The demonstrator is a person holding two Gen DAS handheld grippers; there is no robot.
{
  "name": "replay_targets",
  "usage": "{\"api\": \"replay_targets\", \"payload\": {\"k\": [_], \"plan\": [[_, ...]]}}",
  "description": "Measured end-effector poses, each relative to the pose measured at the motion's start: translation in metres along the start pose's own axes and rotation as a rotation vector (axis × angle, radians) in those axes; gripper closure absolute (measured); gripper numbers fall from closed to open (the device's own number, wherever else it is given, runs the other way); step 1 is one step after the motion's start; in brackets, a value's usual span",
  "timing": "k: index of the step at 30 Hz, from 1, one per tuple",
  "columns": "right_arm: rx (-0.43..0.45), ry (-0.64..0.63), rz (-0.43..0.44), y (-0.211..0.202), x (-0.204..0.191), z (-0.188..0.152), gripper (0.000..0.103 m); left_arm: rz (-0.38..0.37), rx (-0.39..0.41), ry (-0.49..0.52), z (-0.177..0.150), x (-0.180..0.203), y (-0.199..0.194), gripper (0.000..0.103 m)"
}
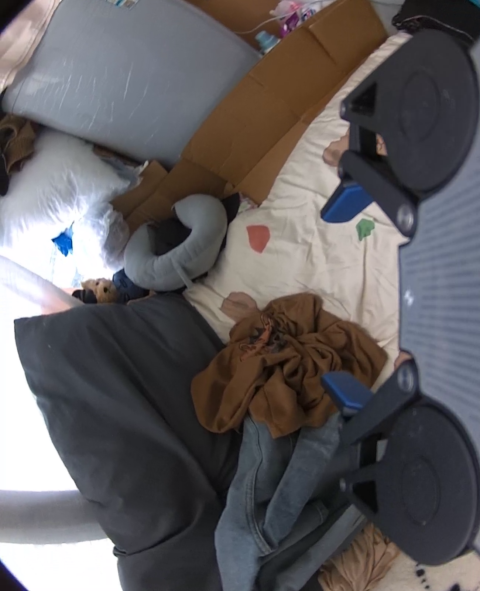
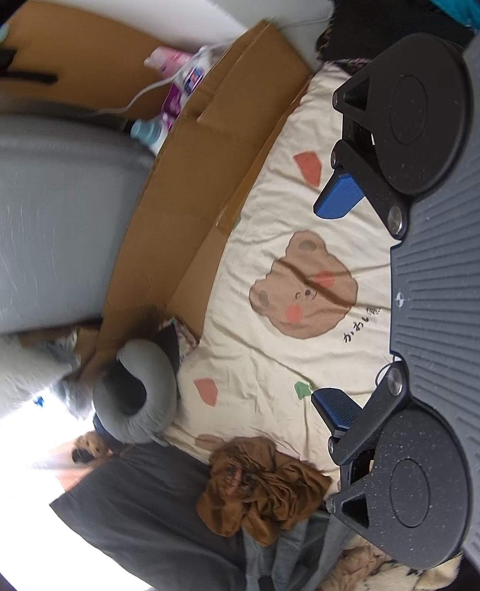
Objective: Fold clothes
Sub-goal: 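Move the left tool toward the crumpled brown sweatshirt beside the jeans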
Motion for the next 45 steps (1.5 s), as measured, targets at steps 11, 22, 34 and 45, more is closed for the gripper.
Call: {"api": "replay_targets", "payload": {"k": [11,22,34,45], "plan": [[0.060,-0.105,0.063,0.036,-0.022,0.011,0.005,0.039,0.089,-0.055,0.000,-0.035,0.047,0.018],[0.103,-0.168,0.096,0.085,-0.032,-0.009,0.005,0.116,0.086,-0.055,-0.026,-0.069,0.107,0.022],[0.106,-0.138,0.197,0.145,-0.036,-0.053,0.014,0.112,0.028,-0.088,-0.086,-0.078,0.165,0.024],[0.061,-0.133,0.266,0.186,-0.059,-0.094,0.015,0.107,-0.059,-0.128,-0.134,-0.071,0.211,0.024]]}}
Point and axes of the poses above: each gripper's, at about its wrist camera, not at the fingertips, and y roughly the way its jaws point, x to its right, z to its top, the point moved 10 cm from there along y, roughly the way its jaws point, and after that the axes turned 9 degrees about z, right-handed, at the moved point
